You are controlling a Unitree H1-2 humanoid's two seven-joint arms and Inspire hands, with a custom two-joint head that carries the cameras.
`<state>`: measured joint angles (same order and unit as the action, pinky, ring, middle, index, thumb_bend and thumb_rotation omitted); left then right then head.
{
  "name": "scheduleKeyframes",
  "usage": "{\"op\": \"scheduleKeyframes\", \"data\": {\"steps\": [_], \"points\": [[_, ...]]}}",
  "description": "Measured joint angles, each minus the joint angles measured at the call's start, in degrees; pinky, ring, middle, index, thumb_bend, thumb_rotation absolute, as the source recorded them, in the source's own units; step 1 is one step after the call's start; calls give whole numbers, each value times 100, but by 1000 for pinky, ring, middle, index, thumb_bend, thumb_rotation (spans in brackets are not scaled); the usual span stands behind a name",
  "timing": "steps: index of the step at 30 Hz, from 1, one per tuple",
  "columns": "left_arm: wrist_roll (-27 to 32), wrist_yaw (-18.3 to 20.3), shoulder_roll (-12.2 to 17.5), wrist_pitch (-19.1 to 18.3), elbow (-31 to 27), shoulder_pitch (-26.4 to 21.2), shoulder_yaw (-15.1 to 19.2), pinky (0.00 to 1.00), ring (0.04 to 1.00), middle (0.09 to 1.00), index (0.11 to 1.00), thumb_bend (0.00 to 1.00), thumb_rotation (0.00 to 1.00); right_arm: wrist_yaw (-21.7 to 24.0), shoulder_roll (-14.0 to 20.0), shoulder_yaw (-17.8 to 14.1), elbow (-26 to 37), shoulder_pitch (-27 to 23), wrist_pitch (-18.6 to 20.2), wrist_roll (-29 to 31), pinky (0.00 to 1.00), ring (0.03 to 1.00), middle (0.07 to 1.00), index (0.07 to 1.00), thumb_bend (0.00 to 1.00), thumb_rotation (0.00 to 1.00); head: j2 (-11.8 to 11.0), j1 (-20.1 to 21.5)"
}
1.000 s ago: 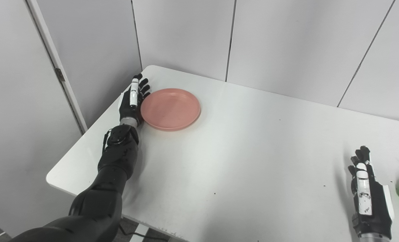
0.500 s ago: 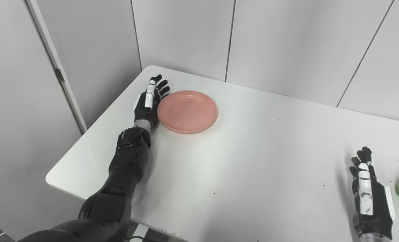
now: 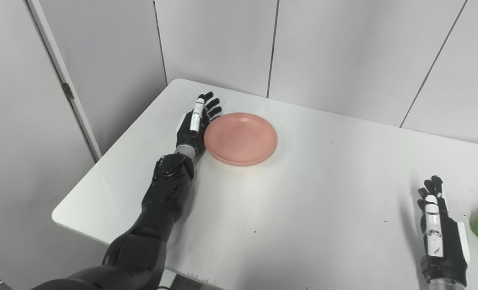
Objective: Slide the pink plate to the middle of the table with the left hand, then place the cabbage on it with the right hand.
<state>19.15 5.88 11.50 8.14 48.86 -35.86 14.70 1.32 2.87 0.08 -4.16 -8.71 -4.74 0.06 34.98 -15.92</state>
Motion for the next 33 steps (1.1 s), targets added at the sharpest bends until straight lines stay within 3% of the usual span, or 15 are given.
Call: {"op": "scheduleKeyframes", "data": {"steps": [11, 16, 24, 33], "points": [[-20, 48, -506, -318, -277, -86, -216, 870, 892, 897, 893, 378, 1000, -90, -100, 36, 11, 31, 15, -180, 959, 947, 962, 977, 143, 1000, 70, 616], [-51, 113, -678, -491, -460, -42, -363, 849, 874, 879, 873, 386, 1000, -190, -151, 49, -46, 23, 10, -323, 927, 928, 950, 959, 199, 1000, 97, 870], [-72, 286, -1040, -662, -855, 148, -668, 864, 884, 890, 877, 380, 1000, -247, -323, 93, -47, 21, 10, -388, 945, 937, 957, 964, 187, 1000, 114, 1213], [-76, 574, -1122, -726, -1144, 397, -967, 862, 887, 896, 881, 393, 1000, -280, -422, 147, -48, 28, 12, -572, 936, 933, 949, 962, 181, 1000, 88, 1626]]}}
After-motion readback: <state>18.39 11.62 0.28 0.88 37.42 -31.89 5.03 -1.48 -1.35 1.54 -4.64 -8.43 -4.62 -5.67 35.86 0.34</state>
